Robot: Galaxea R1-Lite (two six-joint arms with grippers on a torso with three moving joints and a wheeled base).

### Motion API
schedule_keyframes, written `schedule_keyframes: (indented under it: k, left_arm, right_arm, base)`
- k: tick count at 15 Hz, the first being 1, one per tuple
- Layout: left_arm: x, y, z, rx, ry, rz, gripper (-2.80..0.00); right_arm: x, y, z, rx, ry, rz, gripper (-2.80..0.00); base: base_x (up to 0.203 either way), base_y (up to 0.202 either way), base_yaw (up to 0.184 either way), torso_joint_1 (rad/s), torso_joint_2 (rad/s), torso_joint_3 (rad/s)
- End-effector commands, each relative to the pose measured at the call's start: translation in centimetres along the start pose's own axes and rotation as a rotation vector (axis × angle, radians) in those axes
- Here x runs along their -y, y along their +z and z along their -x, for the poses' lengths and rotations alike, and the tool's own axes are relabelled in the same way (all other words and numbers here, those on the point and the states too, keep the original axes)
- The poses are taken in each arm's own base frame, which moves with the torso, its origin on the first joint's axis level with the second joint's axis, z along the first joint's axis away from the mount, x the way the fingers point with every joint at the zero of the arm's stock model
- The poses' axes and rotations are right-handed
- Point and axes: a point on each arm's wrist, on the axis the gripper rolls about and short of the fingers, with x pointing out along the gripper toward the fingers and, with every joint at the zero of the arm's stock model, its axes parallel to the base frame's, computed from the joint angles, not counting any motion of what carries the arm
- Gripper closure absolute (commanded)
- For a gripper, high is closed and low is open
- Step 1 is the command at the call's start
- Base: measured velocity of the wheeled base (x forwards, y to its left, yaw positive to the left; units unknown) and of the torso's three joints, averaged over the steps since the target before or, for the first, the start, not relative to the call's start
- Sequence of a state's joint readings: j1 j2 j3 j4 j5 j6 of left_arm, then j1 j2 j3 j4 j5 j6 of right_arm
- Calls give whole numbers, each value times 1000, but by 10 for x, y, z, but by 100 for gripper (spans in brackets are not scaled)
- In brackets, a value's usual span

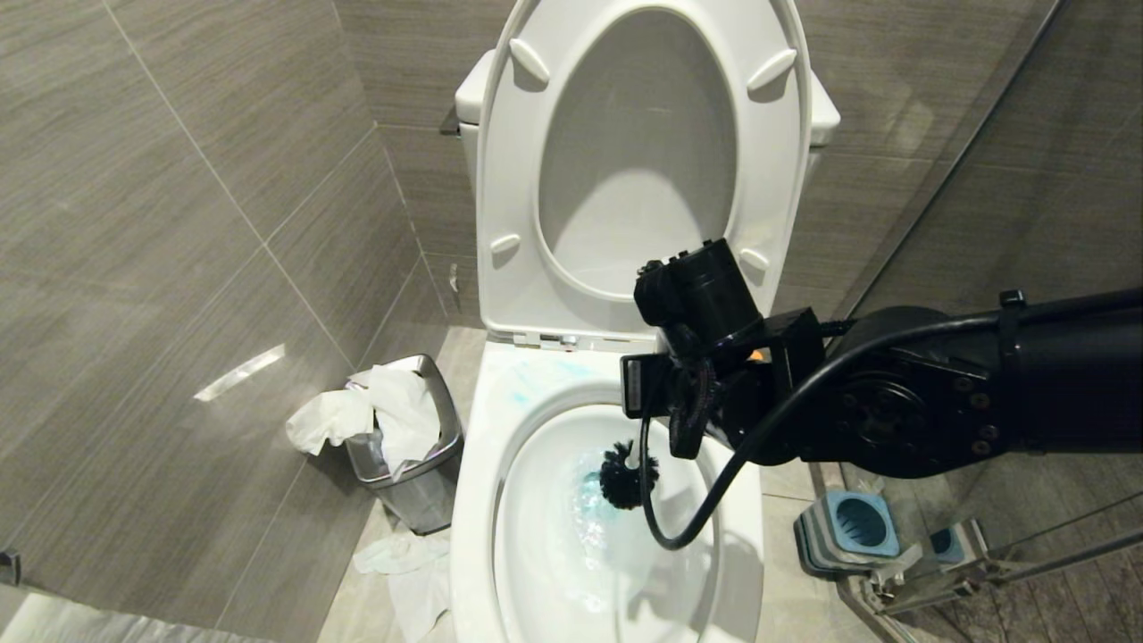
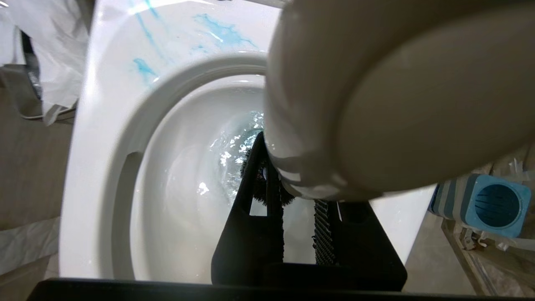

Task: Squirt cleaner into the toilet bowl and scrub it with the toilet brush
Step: Scrub the toilet bowl

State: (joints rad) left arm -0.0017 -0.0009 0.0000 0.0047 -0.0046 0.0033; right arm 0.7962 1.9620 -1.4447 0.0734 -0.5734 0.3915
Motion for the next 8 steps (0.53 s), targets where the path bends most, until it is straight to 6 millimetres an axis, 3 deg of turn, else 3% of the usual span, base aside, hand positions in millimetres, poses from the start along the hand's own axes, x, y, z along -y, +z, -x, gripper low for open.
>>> schedule_keyframes:
  k: [1,8]
  left_arm:
    - [0,0,0,-2,0,0,0]
    - [0,0,0,-2,0,2,0]
  right_arm:
    - [1,-7,-19,-26,-33,4,0]
    - [-11,7,-54,14,-40,7,0]
  base:
    - [0,0,0,0,0,0]
    - [0,0,0,0,0,0]
